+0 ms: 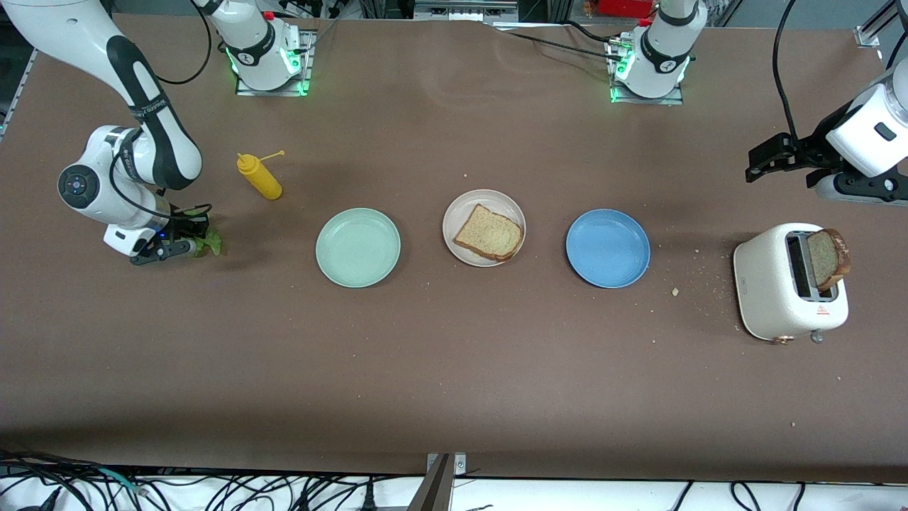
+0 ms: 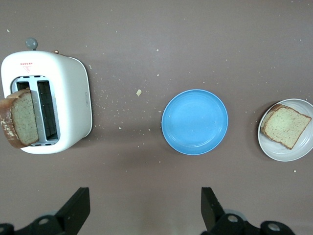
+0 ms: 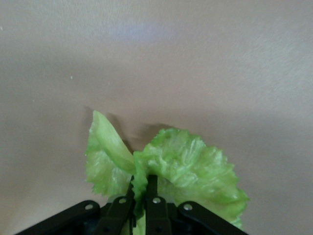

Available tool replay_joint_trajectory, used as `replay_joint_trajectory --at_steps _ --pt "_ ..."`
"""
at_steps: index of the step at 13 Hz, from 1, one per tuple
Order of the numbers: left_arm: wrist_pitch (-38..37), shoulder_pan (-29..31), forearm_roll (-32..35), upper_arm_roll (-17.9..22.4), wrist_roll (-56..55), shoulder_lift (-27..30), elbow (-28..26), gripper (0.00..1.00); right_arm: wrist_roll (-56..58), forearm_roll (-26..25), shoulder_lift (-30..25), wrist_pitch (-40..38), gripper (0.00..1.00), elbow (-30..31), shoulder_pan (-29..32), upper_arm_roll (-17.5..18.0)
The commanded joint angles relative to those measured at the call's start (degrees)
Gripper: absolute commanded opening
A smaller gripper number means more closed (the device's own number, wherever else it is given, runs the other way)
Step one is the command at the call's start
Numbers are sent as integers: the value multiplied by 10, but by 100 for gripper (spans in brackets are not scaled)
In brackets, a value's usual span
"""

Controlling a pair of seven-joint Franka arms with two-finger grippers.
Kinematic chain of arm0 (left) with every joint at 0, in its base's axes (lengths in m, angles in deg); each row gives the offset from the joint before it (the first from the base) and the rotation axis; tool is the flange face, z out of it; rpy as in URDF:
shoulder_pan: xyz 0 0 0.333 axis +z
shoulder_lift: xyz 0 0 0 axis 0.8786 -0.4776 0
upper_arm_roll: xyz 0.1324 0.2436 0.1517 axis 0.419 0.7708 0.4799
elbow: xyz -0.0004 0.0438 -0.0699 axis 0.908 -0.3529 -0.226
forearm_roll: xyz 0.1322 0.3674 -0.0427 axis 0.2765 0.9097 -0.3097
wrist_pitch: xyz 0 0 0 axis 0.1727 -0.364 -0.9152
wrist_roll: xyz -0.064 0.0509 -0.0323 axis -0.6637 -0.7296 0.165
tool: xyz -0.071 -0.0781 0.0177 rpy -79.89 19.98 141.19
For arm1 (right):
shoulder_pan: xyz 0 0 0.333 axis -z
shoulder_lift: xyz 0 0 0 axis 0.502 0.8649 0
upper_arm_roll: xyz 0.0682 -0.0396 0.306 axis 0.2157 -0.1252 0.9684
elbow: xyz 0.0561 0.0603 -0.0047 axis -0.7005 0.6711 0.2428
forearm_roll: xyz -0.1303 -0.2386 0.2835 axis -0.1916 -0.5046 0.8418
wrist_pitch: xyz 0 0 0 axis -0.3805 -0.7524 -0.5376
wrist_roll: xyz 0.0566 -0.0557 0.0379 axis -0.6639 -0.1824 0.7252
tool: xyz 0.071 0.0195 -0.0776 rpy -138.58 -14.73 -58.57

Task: Make sandwich in beige plate with both arms
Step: 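Grasp the lettuce leaf with the right gripper and lift it, then carry the lettuce leaf over the bread on the beige plate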

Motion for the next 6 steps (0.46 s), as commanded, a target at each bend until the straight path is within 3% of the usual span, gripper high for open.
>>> replay_joint_trajectory --at_steps 1,3,6 --pt "-5 4 -12 0 4 6 0 100 -20 -15 -38 -88 0 -50 10 8" --pt "-5 4 -13 0 4 6 0 100 -69 -12 -50 -203 0 -127 10 36" --pt "-5 4 -13 0 4 6 0 100 -190 -5 -68 -304 0 -199 10 91"
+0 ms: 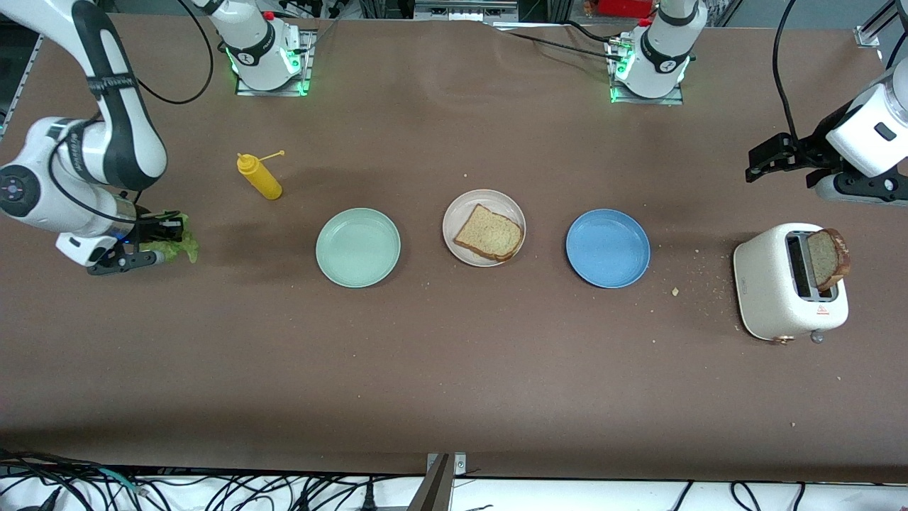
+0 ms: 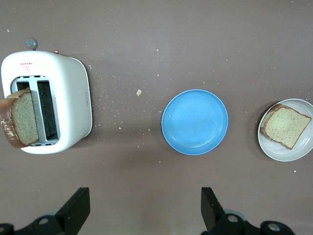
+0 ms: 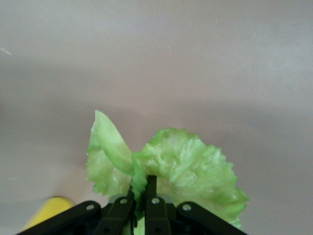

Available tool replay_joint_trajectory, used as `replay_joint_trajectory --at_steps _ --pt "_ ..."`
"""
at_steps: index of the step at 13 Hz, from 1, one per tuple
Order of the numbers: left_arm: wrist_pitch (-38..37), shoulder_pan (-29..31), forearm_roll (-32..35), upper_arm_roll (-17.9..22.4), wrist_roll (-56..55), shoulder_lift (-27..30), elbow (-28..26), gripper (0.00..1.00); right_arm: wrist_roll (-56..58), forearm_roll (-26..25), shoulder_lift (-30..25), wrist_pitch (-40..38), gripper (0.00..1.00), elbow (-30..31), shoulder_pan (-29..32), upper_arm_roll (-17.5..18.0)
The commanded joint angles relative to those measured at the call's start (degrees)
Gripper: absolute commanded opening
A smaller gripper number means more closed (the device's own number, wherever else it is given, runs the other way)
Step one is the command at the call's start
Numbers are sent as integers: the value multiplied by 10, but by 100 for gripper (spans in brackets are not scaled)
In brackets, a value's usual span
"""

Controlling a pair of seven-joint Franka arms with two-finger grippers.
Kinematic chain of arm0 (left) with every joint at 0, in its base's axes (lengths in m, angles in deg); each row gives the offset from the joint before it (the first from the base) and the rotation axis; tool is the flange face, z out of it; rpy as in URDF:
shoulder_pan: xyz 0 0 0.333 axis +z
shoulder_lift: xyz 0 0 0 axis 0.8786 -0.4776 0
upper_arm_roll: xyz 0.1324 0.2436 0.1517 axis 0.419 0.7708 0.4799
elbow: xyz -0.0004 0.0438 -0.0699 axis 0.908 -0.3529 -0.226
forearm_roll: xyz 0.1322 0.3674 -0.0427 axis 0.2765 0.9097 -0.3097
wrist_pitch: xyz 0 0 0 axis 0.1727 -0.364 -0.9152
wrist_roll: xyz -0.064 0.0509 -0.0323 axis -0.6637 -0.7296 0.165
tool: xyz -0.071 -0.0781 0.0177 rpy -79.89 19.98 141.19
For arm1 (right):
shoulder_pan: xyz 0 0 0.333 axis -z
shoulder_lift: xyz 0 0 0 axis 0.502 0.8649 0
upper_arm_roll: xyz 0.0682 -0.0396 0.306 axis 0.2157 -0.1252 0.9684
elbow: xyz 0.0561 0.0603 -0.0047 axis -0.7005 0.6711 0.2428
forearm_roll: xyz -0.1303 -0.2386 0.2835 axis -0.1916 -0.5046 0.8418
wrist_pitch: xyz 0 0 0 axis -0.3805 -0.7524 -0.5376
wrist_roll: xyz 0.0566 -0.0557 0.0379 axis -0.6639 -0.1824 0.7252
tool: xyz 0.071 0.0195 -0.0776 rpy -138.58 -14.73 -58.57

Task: Make sandwich in beige plate with both arms
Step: 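Carry the lettuce leaf over the bread on the beige plate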

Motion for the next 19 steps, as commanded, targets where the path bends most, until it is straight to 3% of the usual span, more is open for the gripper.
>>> replay_joint_trajectory --at_steps 1,3,5,7,9,13,19 --pt "-5 4 -13 0 4 6 0 100 -115 3 -14 -76 0 -50 9 64" --pt "-5 4 -13 0 4 6 0 100 -210 63 -21 -110 0 -80 9 118" --pt "-5 4 -13 0 4 6 0 100 -318 86 -23 -115 0 -95 8 171" --pt "-5 4 -12 0 4 6 -1 100 -436 113 -25 -104 0 -96 4 224" --pt "-5 4 -12 0 4 6 0 100 -524 144 -20 -58 0 -95 -12 251" --pt "-5 4 -12 0 4 6 -1 100 -706 146 24 36 0 -96 -103 263" --pt "-5 4 -10 0 3 3 1 100 -927 141 137 228 0 -96 -233 262"
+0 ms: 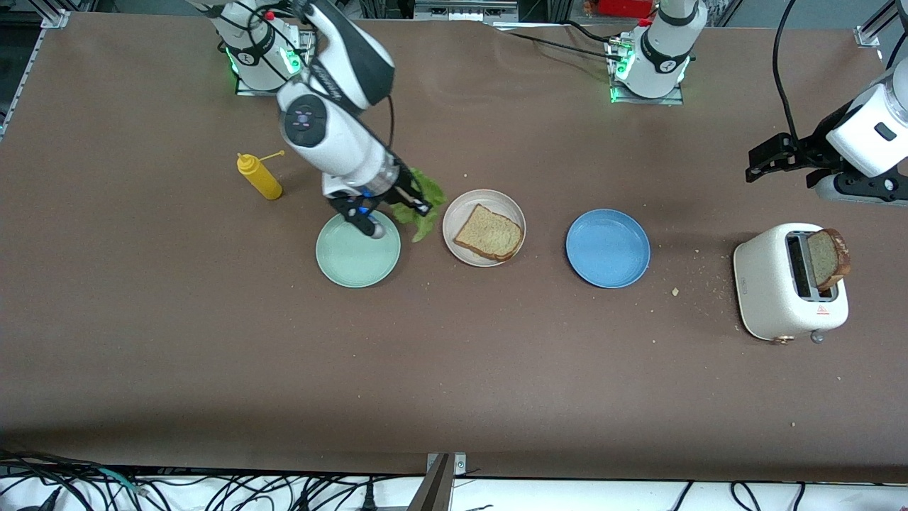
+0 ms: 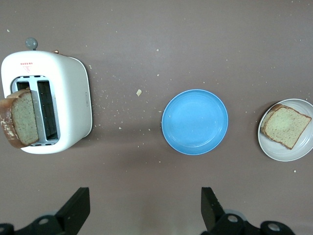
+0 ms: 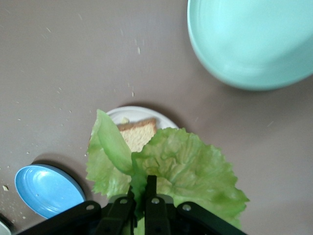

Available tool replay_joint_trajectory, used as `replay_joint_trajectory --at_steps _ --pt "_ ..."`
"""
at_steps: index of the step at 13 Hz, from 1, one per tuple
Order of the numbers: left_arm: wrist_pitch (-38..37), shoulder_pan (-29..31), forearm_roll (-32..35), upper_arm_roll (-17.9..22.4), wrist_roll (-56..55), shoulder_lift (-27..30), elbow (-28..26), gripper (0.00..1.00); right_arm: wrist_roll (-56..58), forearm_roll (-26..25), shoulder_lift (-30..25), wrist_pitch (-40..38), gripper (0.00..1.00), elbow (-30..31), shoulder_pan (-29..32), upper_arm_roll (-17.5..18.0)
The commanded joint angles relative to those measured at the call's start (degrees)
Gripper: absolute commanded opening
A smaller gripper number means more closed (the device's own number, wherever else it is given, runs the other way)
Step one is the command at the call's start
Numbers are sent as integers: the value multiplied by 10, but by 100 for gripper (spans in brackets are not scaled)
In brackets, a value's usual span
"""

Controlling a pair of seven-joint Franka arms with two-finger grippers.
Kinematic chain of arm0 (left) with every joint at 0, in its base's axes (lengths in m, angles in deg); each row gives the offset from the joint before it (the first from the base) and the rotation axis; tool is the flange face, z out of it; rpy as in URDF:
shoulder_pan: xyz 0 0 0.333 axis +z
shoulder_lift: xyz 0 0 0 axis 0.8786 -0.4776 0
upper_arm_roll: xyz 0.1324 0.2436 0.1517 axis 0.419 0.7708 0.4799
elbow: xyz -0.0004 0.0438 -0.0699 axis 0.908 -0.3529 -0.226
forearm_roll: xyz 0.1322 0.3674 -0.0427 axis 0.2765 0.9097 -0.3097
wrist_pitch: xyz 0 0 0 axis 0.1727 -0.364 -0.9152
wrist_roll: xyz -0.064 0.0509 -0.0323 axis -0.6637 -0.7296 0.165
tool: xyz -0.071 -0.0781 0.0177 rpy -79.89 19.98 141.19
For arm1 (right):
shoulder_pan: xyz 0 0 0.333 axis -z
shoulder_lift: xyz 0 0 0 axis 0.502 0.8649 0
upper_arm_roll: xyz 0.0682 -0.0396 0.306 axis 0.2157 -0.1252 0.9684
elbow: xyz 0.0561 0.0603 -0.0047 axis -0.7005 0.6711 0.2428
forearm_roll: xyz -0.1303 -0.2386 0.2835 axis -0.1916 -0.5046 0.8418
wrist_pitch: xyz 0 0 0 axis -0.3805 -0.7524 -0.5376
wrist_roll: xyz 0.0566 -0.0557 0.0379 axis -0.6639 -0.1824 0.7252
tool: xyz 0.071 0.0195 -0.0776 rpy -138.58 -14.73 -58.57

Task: Make sandwich in beige plate with both arms
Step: 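Carry the lettuce leaf over the bread on the beige plate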

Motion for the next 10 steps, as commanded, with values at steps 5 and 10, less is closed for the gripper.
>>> replay_joint_trajectory --at_steps 5,10 --pt "-5 5 -7 1 4 2 1 100 -96 6 128 188 0 -30 -68 -1" --pt "-5 9 -6 -1 3 2 0 100 -107 1 206 241 0 -87 -98 -3"
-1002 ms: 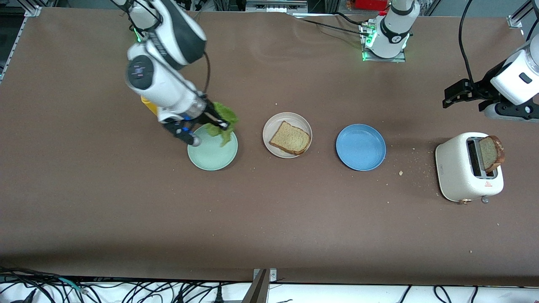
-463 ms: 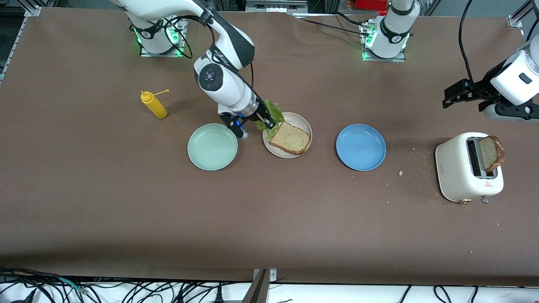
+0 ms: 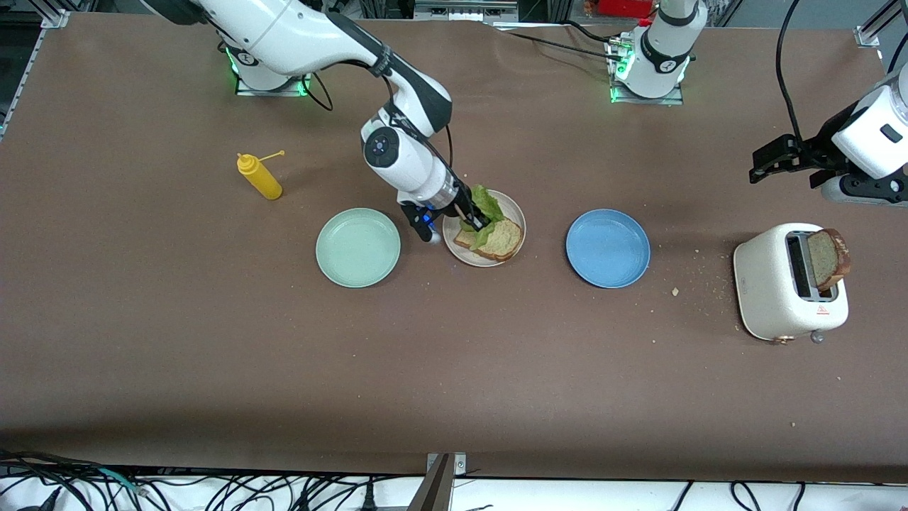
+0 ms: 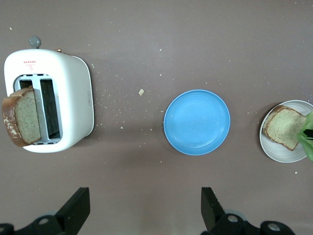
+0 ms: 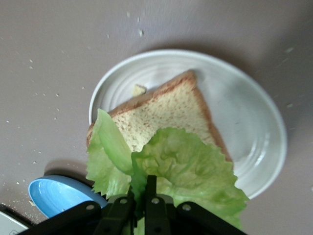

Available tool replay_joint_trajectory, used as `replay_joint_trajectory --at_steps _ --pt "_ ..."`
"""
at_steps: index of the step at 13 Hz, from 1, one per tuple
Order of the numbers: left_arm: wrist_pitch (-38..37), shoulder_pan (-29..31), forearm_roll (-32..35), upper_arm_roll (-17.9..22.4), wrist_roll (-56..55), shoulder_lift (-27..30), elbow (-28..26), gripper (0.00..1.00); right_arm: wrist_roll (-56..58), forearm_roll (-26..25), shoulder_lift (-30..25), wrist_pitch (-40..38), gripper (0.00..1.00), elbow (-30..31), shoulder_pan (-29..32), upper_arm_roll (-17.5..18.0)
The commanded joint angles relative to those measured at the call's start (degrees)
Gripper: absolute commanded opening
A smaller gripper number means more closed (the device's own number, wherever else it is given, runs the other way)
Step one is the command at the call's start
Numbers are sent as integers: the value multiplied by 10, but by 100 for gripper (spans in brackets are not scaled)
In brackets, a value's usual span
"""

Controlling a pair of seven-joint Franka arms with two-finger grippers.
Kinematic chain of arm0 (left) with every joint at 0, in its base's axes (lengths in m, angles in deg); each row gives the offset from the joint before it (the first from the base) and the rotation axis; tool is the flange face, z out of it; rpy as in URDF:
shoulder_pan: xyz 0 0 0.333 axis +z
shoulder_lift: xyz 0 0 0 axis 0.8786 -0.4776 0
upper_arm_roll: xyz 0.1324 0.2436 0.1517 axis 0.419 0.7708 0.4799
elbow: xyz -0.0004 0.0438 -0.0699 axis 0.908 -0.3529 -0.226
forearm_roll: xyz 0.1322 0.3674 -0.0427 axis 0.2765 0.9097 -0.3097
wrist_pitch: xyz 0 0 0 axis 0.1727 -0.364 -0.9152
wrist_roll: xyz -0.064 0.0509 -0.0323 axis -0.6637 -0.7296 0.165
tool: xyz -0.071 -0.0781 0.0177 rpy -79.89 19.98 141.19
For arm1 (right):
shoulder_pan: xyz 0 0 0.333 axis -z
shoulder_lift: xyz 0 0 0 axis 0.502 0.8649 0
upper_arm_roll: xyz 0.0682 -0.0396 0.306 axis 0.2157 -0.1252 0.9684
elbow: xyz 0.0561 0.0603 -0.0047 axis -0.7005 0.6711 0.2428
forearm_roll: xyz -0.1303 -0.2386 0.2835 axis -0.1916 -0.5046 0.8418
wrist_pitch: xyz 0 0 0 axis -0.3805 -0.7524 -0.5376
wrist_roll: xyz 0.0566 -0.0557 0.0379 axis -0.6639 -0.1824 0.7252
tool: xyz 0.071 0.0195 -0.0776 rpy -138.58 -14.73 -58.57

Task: Make sandwich in beige plate with both arms
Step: 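Lower the lettuce onto the bread and open the right gripper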

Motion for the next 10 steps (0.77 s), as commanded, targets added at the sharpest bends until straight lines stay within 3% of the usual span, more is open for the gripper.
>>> replay_joint_trajectory --at_steps 1,5,6,10 --pt "-6 2 -6 -2 3 3 -1 100 -12 -3 25 6 0 -36 -12 -4" --pt "-8 3 -4 -1 3 2 -1 100 -12 -28 31 6 0 -35 -12 -7" --pt "-8 4 -4 0 3 2 -1 100 -12 -38 32 6 6 -35 -11 -13" --pt "-7 19 -4 0 3 -5 -1 100 -11 -57 33 6 13 -33 -11 -23"
